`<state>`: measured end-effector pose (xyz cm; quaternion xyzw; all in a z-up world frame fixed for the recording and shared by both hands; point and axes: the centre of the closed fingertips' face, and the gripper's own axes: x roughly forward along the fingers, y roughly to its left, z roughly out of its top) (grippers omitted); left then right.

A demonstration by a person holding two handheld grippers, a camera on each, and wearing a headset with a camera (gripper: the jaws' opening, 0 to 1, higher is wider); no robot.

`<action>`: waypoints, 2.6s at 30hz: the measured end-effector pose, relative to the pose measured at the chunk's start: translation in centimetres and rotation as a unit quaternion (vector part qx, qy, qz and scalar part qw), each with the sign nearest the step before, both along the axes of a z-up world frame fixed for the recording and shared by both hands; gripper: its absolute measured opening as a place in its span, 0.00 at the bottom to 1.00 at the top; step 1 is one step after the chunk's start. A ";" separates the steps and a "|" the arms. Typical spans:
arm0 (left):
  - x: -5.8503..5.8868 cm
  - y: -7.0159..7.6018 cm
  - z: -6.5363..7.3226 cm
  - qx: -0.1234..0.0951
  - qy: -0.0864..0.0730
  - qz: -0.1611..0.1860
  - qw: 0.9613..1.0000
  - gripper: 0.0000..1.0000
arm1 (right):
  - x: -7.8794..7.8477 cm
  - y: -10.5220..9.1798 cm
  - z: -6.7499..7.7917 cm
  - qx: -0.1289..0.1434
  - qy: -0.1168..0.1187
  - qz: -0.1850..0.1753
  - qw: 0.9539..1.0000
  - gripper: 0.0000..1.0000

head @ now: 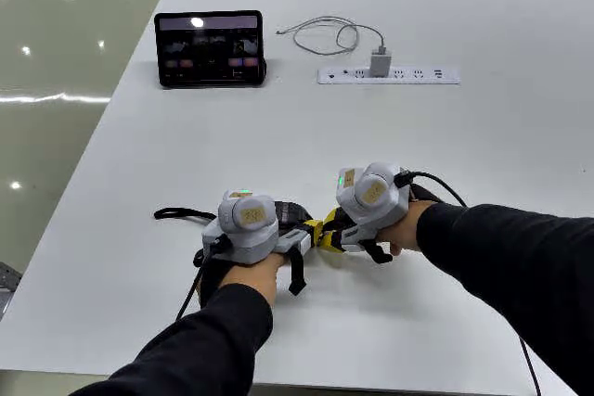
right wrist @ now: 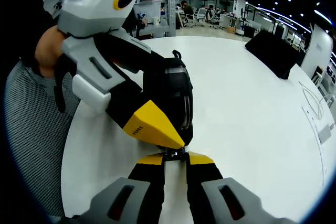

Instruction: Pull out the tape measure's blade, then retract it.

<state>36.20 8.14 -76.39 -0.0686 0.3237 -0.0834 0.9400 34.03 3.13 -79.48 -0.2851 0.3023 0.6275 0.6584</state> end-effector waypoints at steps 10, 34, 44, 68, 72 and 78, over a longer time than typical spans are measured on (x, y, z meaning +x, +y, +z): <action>0.0 -0.1 0.1 0.002 -0.001 -0.002 1.000 0.63 | -0.1 0.1 0.1 -0.003 -0.005 0.006 1.000 0.11; -0.1 -0.1 0.1 0.000 0.005 -0.005 1.000 0.64 | -0.5 -1.0 0.8 0.000 0.009 -0.021 1.000 0.34; -0.1 1.2 0.7 -0.002 0.008 0.004 1.000 0.79 | -1.1 -0.9 1.5 0.013 0.012 -0.027 0.999 0.51; -3.4 3.1 2.0 -0.028 -0.004 -0.144 0.989 1.00 | -2.5 -3.9 4.5 0.074 0.021 -0.101 0.992 0.82; -4.1 3.6 2.3 -0.019 -0.015 -0.161 0.987 1.00 | -2.6 -5.7 4.7 0.082 0.023 -0.126 0.988 0.87; -5.4 3.8 2.3 -0.004 -0.013 -0.187 0.982 1.00 | -3.2 -9.4 4.4 0.087 0.018 -0.162 0.983 0.90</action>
